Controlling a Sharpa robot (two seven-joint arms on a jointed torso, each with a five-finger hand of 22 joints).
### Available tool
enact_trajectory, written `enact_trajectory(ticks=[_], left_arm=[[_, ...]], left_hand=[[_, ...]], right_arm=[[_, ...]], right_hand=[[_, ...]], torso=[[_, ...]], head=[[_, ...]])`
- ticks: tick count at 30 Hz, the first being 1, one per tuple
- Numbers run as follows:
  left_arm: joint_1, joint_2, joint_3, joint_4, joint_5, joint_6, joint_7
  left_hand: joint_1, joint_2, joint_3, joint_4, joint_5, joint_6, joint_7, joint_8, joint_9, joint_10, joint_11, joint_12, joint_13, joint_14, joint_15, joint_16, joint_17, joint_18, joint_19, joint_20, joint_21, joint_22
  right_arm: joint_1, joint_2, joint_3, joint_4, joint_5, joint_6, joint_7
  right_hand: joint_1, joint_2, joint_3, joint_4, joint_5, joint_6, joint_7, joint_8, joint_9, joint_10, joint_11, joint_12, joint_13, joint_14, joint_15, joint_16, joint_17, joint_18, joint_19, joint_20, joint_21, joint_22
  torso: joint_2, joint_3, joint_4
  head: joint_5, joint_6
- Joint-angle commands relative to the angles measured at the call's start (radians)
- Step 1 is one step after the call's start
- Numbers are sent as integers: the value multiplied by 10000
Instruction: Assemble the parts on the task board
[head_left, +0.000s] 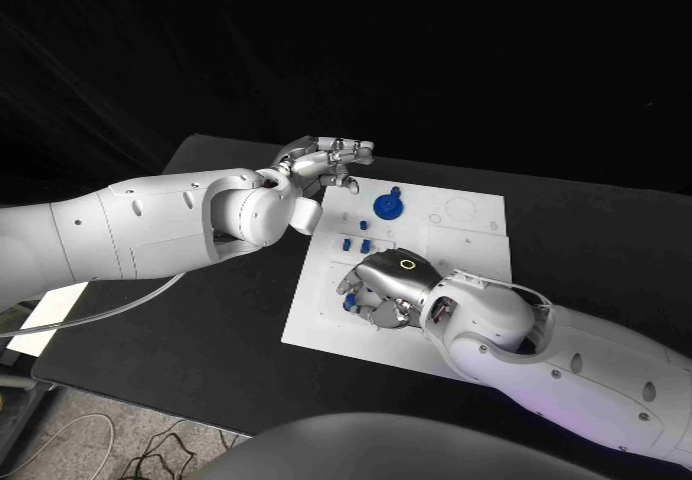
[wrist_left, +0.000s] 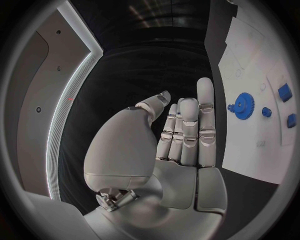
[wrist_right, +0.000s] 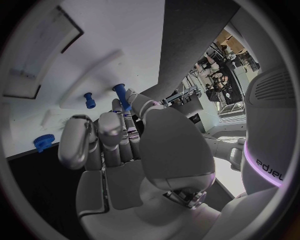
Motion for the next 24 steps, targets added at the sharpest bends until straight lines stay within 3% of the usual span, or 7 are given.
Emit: enact_trajectory(ticks=[1, 8, 19, 21, 24], left_arm=[[6, 1, 6, 32, -52, 201, 43], [7, 4, 6, 28, -52, 215, 28], [6, 9, 6, 12, -53, 217, 22], [6, 5, 6, 9, -53, 218, 21], [6, -24, 6, 11, -53, 218, 15]], left_hand=[[20, 109, -69, 2, 28, -67, -13, 11, -8, -53, -5, 57, 13, -80, -17, 6, -11, 104, -34, 45, -50, -17], [24, 111, -76, -5, 27, -76, -9, 18, -6, -77, 0, 81, 17, -92, -14, 3, -30, 104, -36, 48, -56, -18], [25, 112, -77, -6, 27, -77, -8, 19, -6, -82, 1, 86, 17, -94, -14, 3, -33, 104, -36, 49, -57, -18], [25, 112, -77, -6, 27, -77, -8, 19, -6, -82, 1, 86, 17, -94, -14, 3, -33, 104, -36, 49, -57, -18], [25, 112, -77, -6, 27, -77, -8, 19, -6, -82, 1, 86, 17, -94, -14, 3, -33, 104, -36, 49, -57, -18]], right_arm=[[-10, 29, -5, -30, -7, -52, 185], [-9, 28, -11, -44, -5, -298, 259], [-9, -325, -6, 194, 22, -1380, 375], [3, -562, 31, 380, 95, -1636, 410], [83, -1169, 214, 849, 474, -2096, 477]], right_hand=[[-153, -38, -84, -9, -60, -251, 12, -37, -50, -113, -17, -16, 0, -51, -4, -32, -41, 139, -56, 6, -45, -57], [-182, -49, -127, -13, -59, -329, -2, -29, -63, -153, -26, -7, 4, -45, -9, -30, -42, 143, -60, 6, -57, -70], [-308, -85, -299, 12, -45, -303, 26, 14, -45, -293, 0, 5, 9, -36, 2, -78, -129, 159, -80, 9, -121, -166], [-398, -134, -449, 39, -23, -260, 43, 30, -31, -334, 14, 34, 19, -44, 18, -121, -194, 163, -91, 26, -153, -210], [-517, -197, -754, 88, 76, -212, 96, 31, -16, -312, 41, 128, 47, -36, 34, -159, -264, 169, -91, 53, -189, -255]], torso=[[-1, 4, 7], [-11, 9, -3], [-22, 8, -9], [-24, 1, -8], [-24, -2, -28]], head=[[7, 1], [2, 1], [-70, 1], [-113, 1], [-210, 23]])
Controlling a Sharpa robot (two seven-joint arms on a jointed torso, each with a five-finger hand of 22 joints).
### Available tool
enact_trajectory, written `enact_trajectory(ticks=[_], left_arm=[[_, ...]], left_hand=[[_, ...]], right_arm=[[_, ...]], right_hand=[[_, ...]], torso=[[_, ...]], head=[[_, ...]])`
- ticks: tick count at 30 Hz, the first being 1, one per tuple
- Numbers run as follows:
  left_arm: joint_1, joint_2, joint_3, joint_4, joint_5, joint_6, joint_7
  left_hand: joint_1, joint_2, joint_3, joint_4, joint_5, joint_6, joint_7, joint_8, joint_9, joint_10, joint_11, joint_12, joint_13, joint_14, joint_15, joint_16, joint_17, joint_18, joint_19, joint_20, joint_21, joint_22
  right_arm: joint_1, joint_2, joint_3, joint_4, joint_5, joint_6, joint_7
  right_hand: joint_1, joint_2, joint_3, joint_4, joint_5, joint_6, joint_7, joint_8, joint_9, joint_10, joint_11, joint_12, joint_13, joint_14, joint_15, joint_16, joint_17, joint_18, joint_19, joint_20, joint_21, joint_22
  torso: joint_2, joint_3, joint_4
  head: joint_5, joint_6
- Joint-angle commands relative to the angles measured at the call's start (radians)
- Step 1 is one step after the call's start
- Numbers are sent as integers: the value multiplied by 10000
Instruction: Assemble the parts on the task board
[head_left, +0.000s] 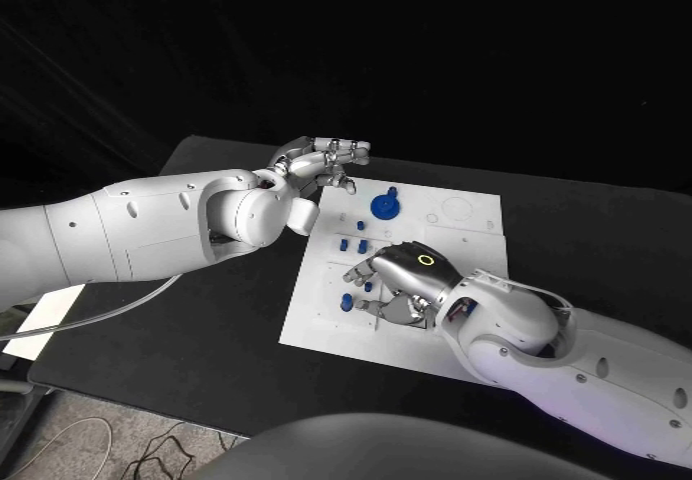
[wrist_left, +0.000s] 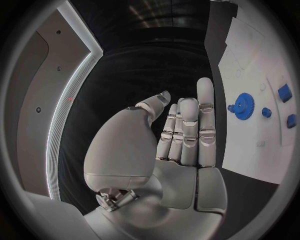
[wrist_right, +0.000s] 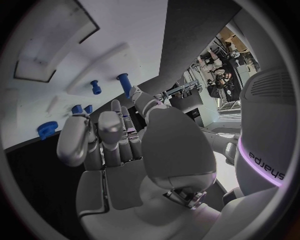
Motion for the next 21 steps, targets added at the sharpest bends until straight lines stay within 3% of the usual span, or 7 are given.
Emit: enact_trajectory(ticks=[1, 4, 8, 14, 16, 18, 21], left_arm=[[7, -25, 5, 15, -50, 200, 40], [7, -57, 5, 15, -50, 194, 40], [7, -96, 4, 23, -50, 181, 41], [6, -105, 3, 10, -50, 186, 41], [4, -107, 2, 5, -50, 200, 39], [3, -107, 1, -8, -50, 213, 35], [1, -106, 0, -23, -50, 231, 30]], left_hand=[[25, 112, -77, -6, 27, -77, -8, 19, -6, -82, 1, 34, 10, -58, 23, 2, -9, 105, -37, 49, -57, -8], [25, 112, -77, -6, 27, -77, -8, 19, -6, -82, 1, 34, 10, -58, 23, 2, -9, 105, -37, 49, -57, -8], [25, 112, -77, -6, 27, -77, -8, 19, -6, -82, 1, 34, 10, -58, 23, 2, -9, 105, -37, 49, -57, -8], [28, 117, -79, -10, 28, -82, -5, 23, -5, -94, 3, 49, 12, -62, 25, 6, -12, 105, -38, 51, -60, -9], [28, 117, -79, -10, 28, -82, -5, 23, -5, -94, 3, 49, 12, -62, 25, 6, -12, 105, -38, 51, -60, -9], [28, 117, -79, -10, 28, -82, -5, 23, -5, -94, 3, 49, 12, -62, 25, 6, -12, 105, -38, 51, -60, -9], [28, 117, -79, -10, 28, -82, -5, 23, -5, -94, 3, 49, 12, -62, 25, 6, -12, 105, -38, 51, -60, -9]], right_arm=[[119, -498, 152, 399, 546, -1037, 193], [423, -1262, 303, 805, 1543, -1070, 152], [822, -2178, 383, 1108, 2891, -827, -77], [1092, -3292, 421, 1369, 4583, -700, -692], [1092, -3577, 421, 1461, 5024, -548, -972], [1048, -3851, 407, 1581, 5319, -381, -1289], [955, -4217, 343, 1795, 5532, -115, -1849]], right_hand=[[-134, -36, -201, 32, 86, 73, 56, 31, 15, 22, 15, 105, 31, -35, 36, -42, -38, 173, -59, 18, -67, -46], [-191, -44, -408, 75, 125, 112, 36, 36, 25, 216, -24, 260, 79, -15, 17, -20, -19, 172, -43, 12, -66, -36], [-312, 15, -646, 199, 238, 408, 48, 157, 90, 846, -101, 638, 234, 141, -41, 359, 492, 84, 155, -16, 244, 458], [-872, 105, -1372, 713, 616, 829, -372, 515, 249, 2384, -592, 2020, 1247, 435, -451, 1415, 1948, -161, 647, -387, 1146, 1866], [-1143, 183, -1731, 980, 759, 769, -442, 656, 309, 2539, -657, 2703, 1899, 585, -481, 2113, 2986, -270, 798, -447, 1481, 2421], [-1287, 241, -2188, 1216, 905, 626, -493, 936, 439, 2530, -799, 4372, 3602, 524, -573, 2080, 2869, -287, 795, -489, 1534, 2479], [-1426, 472, -2714, 1566, 1238, 461, -498, 1485, 726, 2800, -889, 8435, 7899, 543, -594, 2299, 3178, -301, 819, -560, 1639, 2642]], torso=[[-9, -11, -30], [-44, -17, -71], [-90, -31, -163], [-183, -20, -331], [-216, -2, -407], [-245, -2, -461], [-295, -15, -529]], head=[[-142, 74], [-258, 137], [-418, 252], [-645, 422], [-767, 482], [-902, 549], [-1082, 598]])
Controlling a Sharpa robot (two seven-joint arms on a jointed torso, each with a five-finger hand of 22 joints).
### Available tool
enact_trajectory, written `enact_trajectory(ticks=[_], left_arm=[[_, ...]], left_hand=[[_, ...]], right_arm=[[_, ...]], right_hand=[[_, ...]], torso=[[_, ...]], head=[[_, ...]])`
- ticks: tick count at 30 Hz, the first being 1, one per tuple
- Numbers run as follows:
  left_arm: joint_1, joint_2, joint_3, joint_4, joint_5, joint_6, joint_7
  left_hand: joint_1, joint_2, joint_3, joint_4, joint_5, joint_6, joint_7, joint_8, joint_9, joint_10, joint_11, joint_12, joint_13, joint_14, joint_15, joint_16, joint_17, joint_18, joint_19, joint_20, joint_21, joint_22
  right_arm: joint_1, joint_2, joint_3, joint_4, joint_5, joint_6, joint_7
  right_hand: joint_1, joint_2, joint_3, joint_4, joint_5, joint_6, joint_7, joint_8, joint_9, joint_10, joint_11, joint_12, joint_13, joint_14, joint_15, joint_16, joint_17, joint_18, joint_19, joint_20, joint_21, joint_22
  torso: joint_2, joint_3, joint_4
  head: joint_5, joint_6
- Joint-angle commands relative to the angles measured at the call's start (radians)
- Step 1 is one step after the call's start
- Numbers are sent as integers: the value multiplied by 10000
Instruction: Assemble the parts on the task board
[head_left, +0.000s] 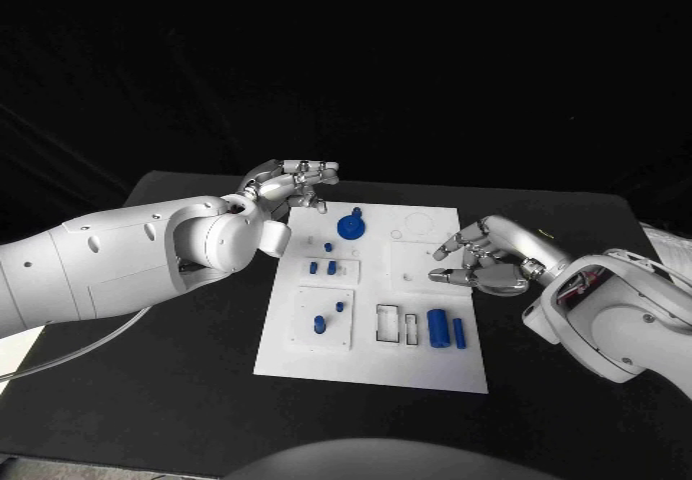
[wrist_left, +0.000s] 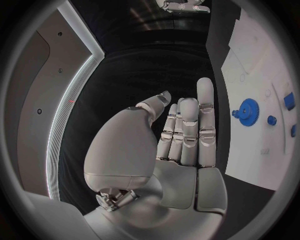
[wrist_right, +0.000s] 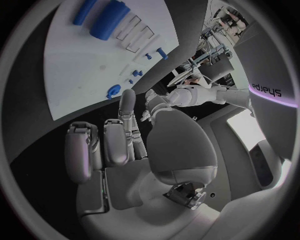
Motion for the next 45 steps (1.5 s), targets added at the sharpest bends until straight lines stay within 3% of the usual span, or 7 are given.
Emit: enact_trajectory(ticks=[1, 2, 6, 10, 14, 24, 45], left_arm=[[3, 6, 4, -7, -50, 225, 46], [2, 5, 3, -7, -50, 232, 44], [0, 1, 1, 6, -50, 240, 41], [-2, 17, 0, 5, -50, 255, 41], [-5, 63, -1, -11, -50, 287, 38], [-11, 91, -4, -18, -50, 324, 36], [-13, 52, -4, -10, -50, 342, 24]], left_hand=[[-11, 78, -50, 18, 28, -81, -6, 26, -4, -95, 2, 54, 14, -69, 25, -2, -28, 106, -39, 51, -61, -11], [-9, 80, -50, 17, 29, -81, -6, 27, -3, -95, 2, 57, 15, -73, 25, -7, -38, 106, -39, 51, -61, -11], [-9, 80, -50, 17, 29, -81, -6, 27, -3, -95, 2, 57, 15, -73, 25, -7, -38, 106, -39, 51, -61, -11], [-9, 80, -50, 17, 29, -81, -6, 27, -3, -95, 2, 57, 15, -73, 25, -7, -38, 106, -39, 51, -61, -11], [-9, 80, -50, 17, 29, -81, -6, 27, -3, -95, 2, 57, 15, -73, 25, -7, -38, 106, -39, 51, -61, -11], [-9, 80, -50, 17, 29, -81, -6, 27, -3, -95, 2, 57, 15, -73, 25, -7, -38, 106, -39, 51, -61, -11], [-9, 80, -50, 17, 29, -81, -6, 27, -3, -95, 2, 57, 15, -73, 25, -7, -38, 106, -39, 51, -61, -11]], right_arm=[[-101, -240, -71, 219, 1098, 533, -1224], [-169, -408, -138, 345, 1124, 663, -1634], [-428, -662, -258, 602, 930, 957, -2611], [-611, -648, -326, 691, 612, 1182, -3331], [-723, -450, -379, 674, 180, 1248, -3887], [-895, 170, -414, 356, -698, 1044, -4449], [-1012, 1010, -417, -52, -1662, 961, -4373]], right_hand=[[38, 125, -354, 148, 142, -207, -27, 436, 239, 280, -1, 2640, 2779, 440, -70, 222, 337, -141, 382, -65, 111, 296], [98, 273, -633, 264, 343, -353, -70, 933, 533, 432, -35, 4186, 4433, 500, -61, 505, 784, -156, 407, -112, 184, 420], [135, 479, -1197, 512, 509, -935, -96, 1940, 1221, 726, -24, 5708, 6135, 634, -111, 1140, 1824, -210, 463, -68, 320, 665], [-13, 539, -1578, 785, 545, -1340, -113, 2435, 1578, 807, 14, 5995, 6495, 720, -79, 1483, 2418, -220, 477, -70, 360, 740], [-75, 563, -1961, 1060, 635, -1739, -97, 2903, 1907, 821, 39, 6095, 6664, 755, -52, 1649, 2711, -230, 491, -57, 397, 810], [-33, 547, -2273, 1261, 857, -2106, -63, 3247, 2146, 806, 73, 6103, 6738, 773, -30, 1733, 2873, -243, 506, -32, 436, 882], [48, 624, -2346, 1295, 968, -2261, -43, 3372, 2230, 795, 93, 6096, 6761, 787, -11, 1782, 2968, -252, 516, -14, 461, 933]], torso=[[-88, -6, -149], [-115, -15, -196], [-151, -25, -310], [-174, -24, -389], [-177, -19, -406], [-142, -27, -385], [-150, -28, -397]], head=[[-290, 86], [-412, 110], [-624, 150], [-708, 156], [-735, 172], [-673, 153], [-536, 51]])
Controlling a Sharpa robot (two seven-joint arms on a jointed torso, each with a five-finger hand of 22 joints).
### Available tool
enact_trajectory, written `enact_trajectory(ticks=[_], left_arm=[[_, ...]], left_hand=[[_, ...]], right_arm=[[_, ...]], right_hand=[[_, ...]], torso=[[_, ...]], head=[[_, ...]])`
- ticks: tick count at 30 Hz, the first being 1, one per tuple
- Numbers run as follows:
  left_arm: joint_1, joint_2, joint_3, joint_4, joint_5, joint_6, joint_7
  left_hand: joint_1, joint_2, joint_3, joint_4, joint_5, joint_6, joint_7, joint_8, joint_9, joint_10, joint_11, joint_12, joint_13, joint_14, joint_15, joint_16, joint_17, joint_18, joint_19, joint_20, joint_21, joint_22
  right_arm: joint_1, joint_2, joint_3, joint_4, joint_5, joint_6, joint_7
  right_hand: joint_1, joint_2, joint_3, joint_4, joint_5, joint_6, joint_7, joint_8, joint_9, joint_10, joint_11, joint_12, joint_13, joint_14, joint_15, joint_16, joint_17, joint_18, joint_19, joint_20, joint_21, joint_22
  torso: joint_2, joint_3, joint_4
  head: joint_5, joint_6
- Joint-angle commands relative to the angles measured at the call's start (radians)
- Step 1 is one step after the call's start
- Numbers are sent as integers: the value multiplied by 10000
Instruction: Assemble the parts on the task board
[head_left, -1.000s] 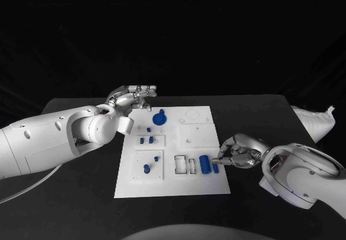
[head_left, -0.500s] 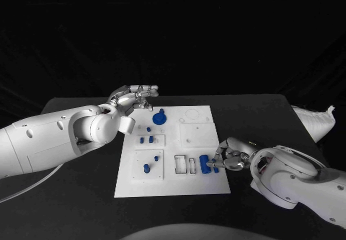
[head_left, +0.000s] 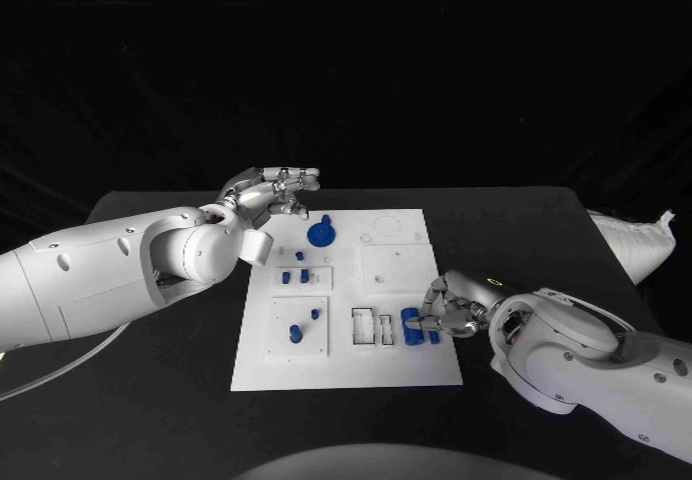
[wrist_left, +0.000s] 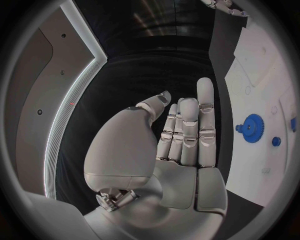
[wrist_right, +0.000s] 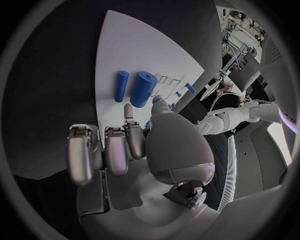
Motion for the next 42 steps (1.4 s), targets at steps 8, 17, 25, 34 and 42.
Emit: enact_trajectory(ticks=[8, 17, 25, 34, 42], left_arm=[[0, -18, 4, 25, -47, 202, 50], [1, -42, 4, 50, -47, 200, 47], [1, -68, 5, 72, -47, 206, 37], [2, -104, 5, 103, -47, 203, 32], [3, -113, 5, 116, -47, 207, 34]], left_hand=[[-10, 80, -51, 16, 28, -81, -6, 27, -4, -95, 2, 59, 11, -73, 25, -7, -11, 106, -39, 51, -61, -12], [-10, 80, -51, 16, 28, -81, -6, 27, -4, -95, 2, 59, 11, -73, 25, -7, -11, 106, -39, 51, -61, -12], [-10, 80, -51, 16, 28, -81, -6, 27, -4, -95, 2, 59, 11, -73, 25, -7, -11, 106, -39, 51, -61, -12], [-16, 90, -61, 15, 28, -77, -6, 47, 2, -114, 4, 102, 17, -96, 29, -11, -35, 106, -48, 55, -72, -15], [-16, 90, -61, 15, 28, -77, -6, 47, 2, -114, 4, 102, 17, -96, 29, -11, -35, 106, -48, 55, -72, -15]], right_arm=[[-49, 235, -2, -190, -490, 598, -97], [-127, 416, -5, -376, -599, 970, -204], [-170, 547, -5, -498, -674, 1059, -227], [-237, 647, -6, -574, -673, 529, -142], [-256, 604, -4, -457, -546, -788, 307]], right_hand=[[133, 125, -62, -36, 79, -116, 9, 137, 65, -11, 64, -11, 809, 807, 44, 64, 1401, -113, 527, 62, 59, 981], [147, 132, -65, -39, 81, -119, 9, 150, 72, -38, 64, -48, 775, 806, 45, 62, 1398, -116, 531, 63, 66, 995], [172, 167, -69, -38, 82, -112, 5, 188, 91, -63, 63, -82, 749, 802, 46, 56, 1389, -120, 536, 65, 77, 1018], [677, 731, 156, -216, 296, 144, -101, 550, 273, -2, -27, -48, 833, 803, -17, 58, 1414, -127, 543, 30, 104, 1069], [1010, 1207, 500, -330, 287, 541, -314, 736, 479, 91, -211, -22, 899, 813, -165, 77, 1464, -144, 574, -82, 155, 1163]], torso=[[-4, -1, -3], [-5, 3, 5], [3, 5, 20], [-7, 7, -10], [-8, 25, -14]], head=[[77, -82], [128, -127], [186, -154], [272, -202], [301, -207]])
